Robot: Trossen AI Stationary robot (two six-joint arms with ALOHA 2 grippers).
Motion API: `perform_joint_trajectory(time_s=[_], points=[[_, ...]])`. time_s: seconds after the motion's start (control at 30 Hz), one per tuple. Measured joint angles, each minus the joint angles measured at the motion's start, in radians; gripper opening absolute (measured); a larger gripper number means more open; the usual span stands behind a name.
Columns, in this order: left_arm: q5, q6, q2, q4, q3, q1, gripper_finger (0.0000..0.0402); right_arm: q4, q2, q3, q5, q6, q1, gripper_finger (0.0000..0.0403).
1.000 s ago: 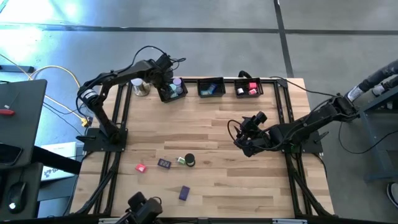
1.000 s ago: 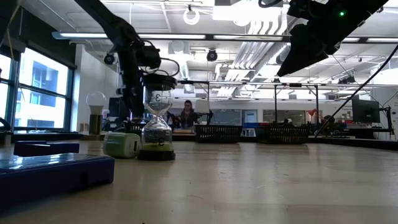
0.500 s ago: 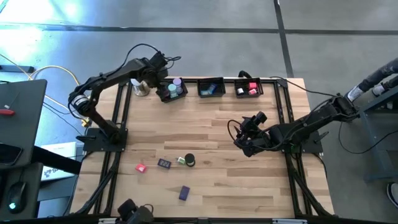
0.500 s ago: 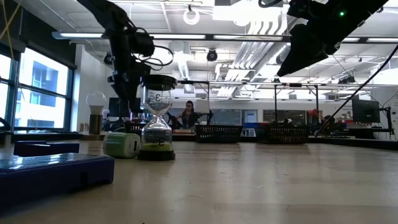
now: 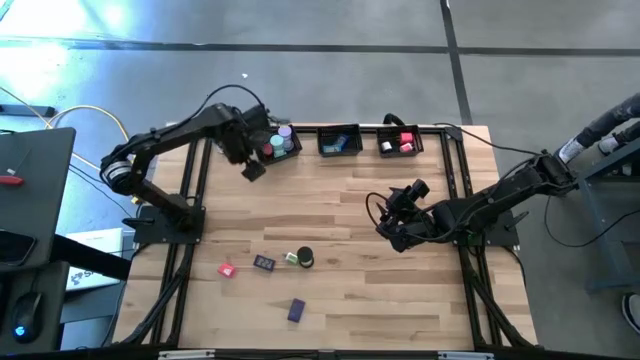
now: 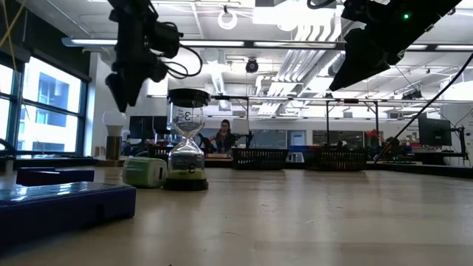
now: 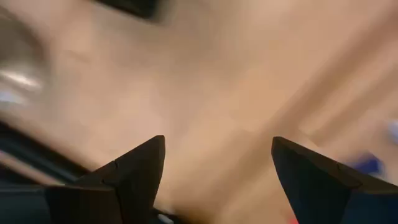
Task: Pick & Place Office items
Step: Put the pink charger adapter into the right black bin
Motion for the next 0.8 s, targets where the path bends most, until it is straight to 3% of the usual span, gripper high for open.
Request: perform_joint_trajectory(time_s=[0.1,0.2,0.8], points=[[0.117,-0.024,0.0,-0.059,0.0,-0.06,0.0288,0.0,0.0,0.0,0.0,0.0,0.0,0.0258],[0.171,-0.028,0.0,-0.074,0.0,-0.133,0.0288,0.0,0.0,0.0,0.0,0.0,0.0,0.0258],[0.17,-0.128,0.0,-0.022,0.0,-0.581,0.0288,0.001,0.0,0.0,-0.001,0.0,0.0,0.0259]])
